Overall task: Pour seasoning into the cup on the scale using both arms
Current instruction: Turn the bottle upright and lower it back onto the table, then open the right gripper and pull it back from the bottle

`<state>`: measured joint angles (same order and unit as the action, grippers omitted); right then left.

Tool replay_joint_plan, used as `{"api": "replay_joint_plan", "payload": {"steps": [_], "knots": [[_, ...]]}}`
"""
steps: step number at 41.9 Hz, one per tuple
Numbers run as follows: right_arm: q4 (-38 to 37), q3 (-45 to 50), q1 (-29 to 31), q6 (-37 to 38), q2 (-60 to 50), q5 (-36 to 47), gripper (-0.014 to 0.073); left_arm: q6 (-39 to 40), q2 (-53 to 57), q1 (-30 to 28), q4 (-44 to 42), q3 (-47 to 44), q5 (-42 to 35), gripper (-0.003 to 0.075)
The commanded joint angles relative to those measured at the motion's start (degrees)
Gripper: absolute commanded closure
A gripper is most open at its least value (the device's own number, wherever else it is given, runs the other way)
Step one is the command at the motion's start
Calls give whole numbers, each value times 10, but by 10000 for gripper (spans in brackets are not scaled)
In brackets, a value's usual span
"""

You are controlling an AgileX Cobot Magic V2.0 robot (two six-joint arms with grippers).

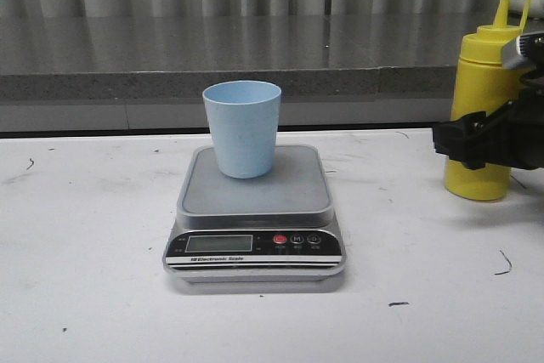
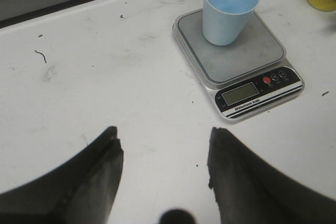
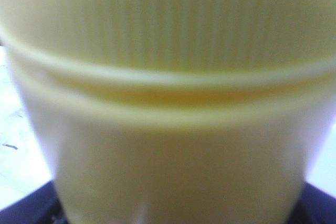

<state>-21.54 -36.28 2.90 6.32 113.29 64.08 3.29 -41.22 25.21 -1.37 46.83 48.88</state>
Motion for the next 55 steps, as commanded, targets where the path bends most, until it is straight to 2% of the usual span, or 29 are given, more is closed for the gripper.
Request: {"api": "replay_joint_plan", "payload": {"steps": [1,19,26,31,37,46,50,55], "knots": [[-1,-12,1,-5,-24,93,2,6,3,-2,5,14,-36,351],[3,62,1,-5,-81,87,-8,6,3,-2,5,14,-36,351],[36,106,1,-5,-130,47,-8,6,3,-2,5,14,-36,351],[44,134,1,-5,-172,-11,-8,6,3,-2,5,14,-36,351],[44,143,1,4,-236,-158,-8,6,3,-2,5,14,-36,351],[21,143,-18,146,-365,-419,-8,6,3,-2,5,14,-36,351],[-11,143,-37,179,-429,-539,-8,6,3,-2,5,14,-36,351],[-7,129,-85,199,-500,-707,-8,6,3,-2,5,14,-36,351]]}}
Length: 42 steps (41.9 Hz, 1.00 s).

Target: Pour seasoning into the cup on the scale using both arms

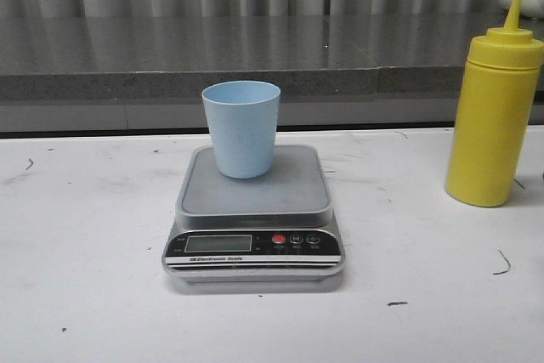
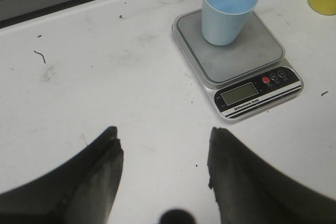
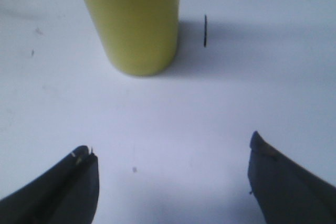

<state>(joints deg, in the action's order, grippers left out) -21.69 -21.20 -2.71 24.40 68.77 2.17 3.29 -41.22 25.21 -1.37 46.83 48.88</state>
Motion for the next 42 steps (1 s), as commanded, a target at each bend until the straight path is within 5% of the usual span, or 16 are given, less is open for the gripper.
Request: {"api": "replay_joint_plan", "payload": {"steps": [1,7,13,42], "knots": [[2,-30,-40,18,-71,-136,-8,6,3,-2,5,14,-36,351],[45,-96,-117,-24,-125,-354,-8,6,3,-2,5,14,-36,351],[105,-163,-160,-101,-171,-465,-8,6,3,-2,5,14,-36,351],[128,-192,-162,-146,-444,-581,88,6,3,-2,5,14,-36,352]]}}
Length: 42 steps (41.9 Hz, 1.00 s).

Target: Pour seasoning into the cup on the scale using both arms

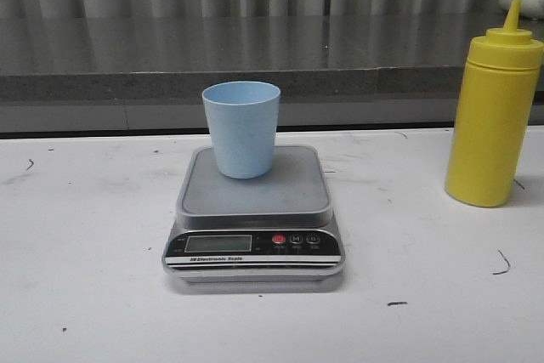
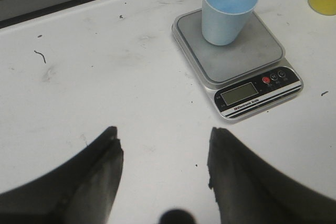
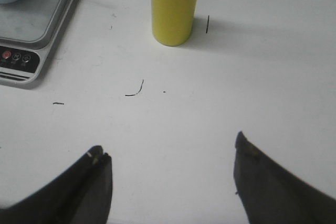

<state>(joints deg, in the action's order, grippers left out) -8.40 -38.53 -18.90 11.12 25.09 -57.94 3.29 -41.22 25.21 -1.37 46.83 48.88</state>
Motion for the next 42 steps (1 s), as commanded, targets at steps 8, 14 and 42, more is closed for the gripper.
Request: {"api": "replay_joint_plan", "payload": {"steps": [8,14,42], "knots": [[-6,-19,0,-13,-12,20,88,6,3,-2,5,14,-36,351],[-6,-19,0,-13,-12,24,88,6,3,-2,5,14,-36,351],[-6,-18,0,-12,-12,75,657,6,3,-2,5,14,-36,352]]}}
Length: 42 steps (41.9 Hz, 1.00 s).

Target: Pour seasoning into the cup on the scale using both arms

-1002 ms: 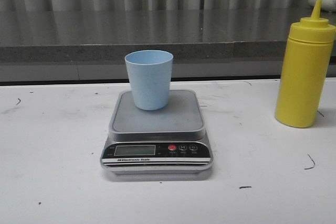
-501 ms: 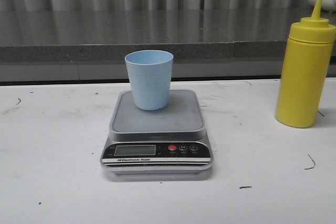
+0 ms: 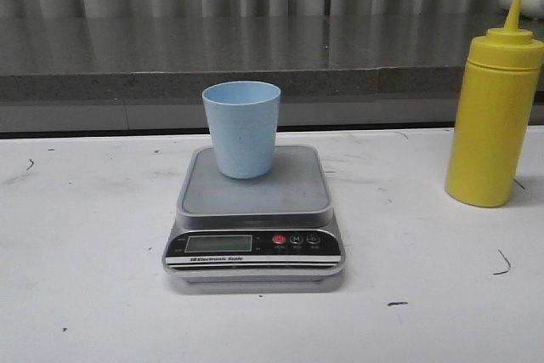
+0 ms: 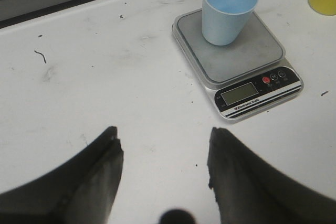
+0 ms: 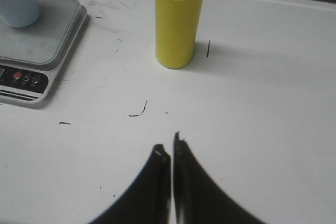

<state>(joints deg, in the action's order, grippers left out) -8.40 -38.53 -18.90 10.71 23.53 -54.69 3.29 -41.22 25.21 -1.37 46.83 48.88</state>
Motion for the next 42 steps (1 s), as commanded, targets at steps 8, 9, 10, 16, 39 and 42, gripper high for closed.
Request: {"api": "replay_joint_plan", "payload": {"steps": [8,9,10,16,39,42], "knots": [[-6,-18,0,-8,4,41,662,6,3,-2,5,14,-36,505],[-6,-18,0,-8,4,41,662,6,3,-2,5,14,-36,552],[-6,-18,0,-8,4,41,662,6,3,-2,5,14,-36,584],[-6,-18,0,-8,4,41,662,6,3,-2,5,14,-36,738],[-6,-18,0,-8,4,40,662,6,91,-39,9,-60,-126,740],[-6,-18,0,-8,4,40,662,6,132,-69,9,-108,-175,740]]}}
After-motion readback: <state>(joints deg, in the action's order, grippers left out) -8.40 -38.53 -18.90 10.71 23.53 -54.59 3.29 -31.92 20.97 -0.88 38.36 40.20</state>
